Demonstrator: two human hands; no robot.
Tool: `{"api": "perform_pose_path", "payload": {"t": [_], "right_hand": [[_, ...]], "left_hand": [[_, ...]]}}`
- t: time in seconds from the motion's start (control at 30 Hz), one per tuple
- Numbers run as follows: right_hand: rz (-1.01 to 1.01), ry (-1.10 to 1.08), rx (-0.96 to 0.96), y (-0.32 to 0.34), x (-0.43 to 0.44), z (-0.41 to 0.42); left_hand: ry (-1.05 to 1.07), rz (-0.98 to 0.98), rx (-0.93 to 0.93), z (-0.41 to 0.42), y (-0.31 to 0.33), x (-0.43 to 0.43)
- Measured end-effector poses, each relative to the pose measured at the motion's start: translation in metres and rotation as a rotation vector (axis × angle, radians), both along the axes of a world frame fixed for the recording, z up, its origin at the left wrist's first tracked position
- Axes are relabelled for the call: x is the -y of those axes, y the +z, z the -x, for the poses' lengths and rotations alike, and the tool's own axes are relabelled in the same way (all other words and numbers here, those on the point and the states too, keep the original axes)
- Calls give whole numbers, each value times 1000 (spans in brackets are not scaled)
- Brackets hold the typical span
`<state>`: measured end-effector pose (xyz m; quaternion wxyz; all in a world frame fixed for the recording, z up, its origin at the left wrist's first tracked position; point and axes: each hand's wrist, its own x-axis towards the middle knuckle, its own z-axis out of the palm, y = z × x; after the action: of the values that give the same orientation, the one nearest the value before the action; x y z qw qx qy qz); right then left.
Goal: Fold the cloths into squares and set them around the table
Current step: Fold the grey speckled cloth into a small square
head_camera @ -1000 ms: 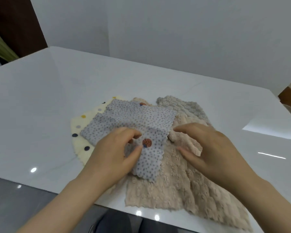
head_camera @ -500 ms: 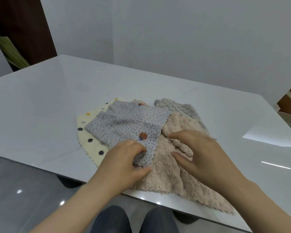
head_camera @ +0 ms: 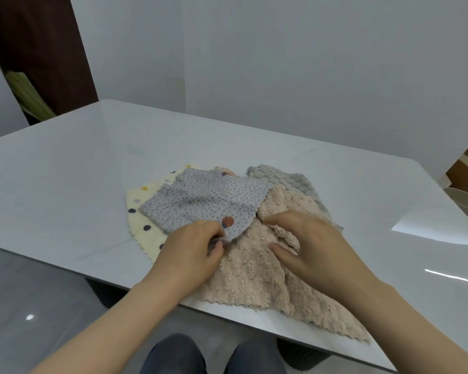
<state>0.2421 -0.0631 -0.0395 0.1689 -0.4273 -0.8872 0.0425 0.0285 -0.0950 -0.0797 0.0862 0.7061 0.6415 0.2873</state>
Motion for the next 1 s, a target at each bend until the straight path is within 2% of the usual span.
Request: {"api": "perform_pose_path", "payload": {"t": [0.2,0.4,0.5,0.77,0.9,1.0], "right_hand": [[40,12,38,5,-15,18],[55,32,-32,-3,-42,48],[-4,-33,-80,-7,-59,54],[-86,-85,-325,23,-76,47],[-84,-83,-532,55,-73,41],[-193,-85,-611,87,-68,34]], "left_hand": [[6,-53,-21,11,22,-2],[2,-113,-51,17,48,-2],[6,-163,-56,22,63,-1],[30,-275,-25,31,99,-2],[59,-341,44,32,117,-6],[52,-407,91,29,134,-9]]}}
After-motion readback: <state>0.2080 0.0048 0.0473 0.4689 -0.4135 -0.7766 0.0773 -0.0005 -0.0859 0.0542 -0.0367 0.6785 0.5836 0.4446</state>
